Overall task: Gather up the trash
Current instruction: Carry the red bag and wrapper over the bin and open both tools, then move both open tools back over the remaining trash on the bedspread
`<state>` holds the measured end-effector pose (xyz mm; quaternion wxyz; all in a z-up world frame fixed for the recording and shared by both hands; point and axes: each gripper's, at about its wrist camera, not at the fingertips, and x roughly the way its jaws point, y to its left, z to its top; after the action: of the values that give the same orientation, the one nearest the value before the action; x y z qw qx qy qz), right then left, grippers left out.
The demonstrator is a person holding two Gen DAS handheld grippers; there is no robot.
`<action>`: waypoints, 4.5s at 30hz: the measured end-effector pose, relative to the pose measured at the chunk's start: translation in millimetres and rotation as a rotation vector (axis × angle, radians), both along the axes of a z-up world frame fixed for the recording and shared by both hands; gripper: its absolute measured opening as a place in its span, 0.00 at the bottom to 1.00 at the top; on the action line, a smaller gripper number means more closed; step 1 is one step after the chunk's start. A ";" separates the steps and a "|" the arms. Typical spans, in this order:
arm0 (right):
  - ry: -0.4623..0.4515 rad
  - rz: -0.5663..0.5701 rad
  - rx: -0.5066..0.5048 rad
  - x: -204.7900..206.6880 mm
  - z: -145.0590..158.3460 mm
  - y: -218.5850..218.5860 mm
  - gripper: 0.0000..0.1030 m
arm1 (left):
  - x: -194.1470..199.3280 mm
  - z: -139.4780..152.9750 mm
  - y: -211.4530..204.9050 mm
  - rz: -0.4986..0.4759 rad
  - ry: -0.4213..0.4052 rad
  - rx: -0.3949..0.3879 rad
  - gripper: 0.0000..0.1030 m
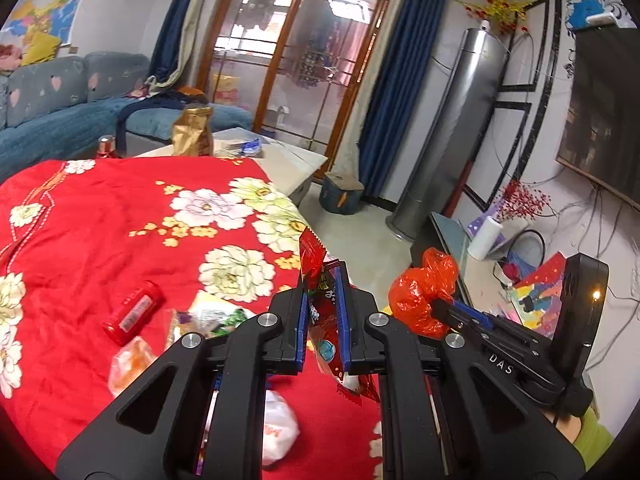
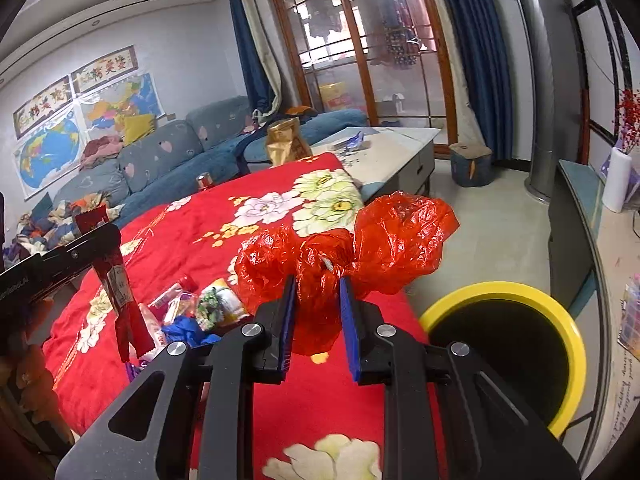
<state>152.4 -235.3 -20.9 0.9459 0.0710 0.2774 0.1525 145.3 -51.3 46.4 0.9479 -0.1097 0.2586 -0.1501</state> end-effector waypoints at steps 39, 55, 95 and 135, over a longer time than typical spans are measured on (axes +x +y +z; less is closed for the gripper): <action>0.146 -0.209 0.123 -3.7 -57.0 -132.1 0.20 | 16.9 -50.1 -157.9 -0.270 0.044 0.133 0.07; 0.260 -0.216 0.166 5.6 -95.1 -160.9 0.35 | 55.1 -75.9 -197.0 -0.307 0.087 0.155 0.21; 0.075 -0.157 0.090 -13.2 -30.7 -91.2 0.61 | 16.4 -38.7 -78.6 -0.082 0.043 0.100 0.85; 0.065 0.181 -0.006 -22.1 -19.7 79.4 0.64 | -16.3 -47.5 103.8 0.298 0.059 0.011 0.85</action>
<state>130.3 -155.9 -40.6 0.9189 0.0479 0.3138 0.2342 129.1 52.5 -1.1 0.9523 -0.1458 0.2680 -0.0032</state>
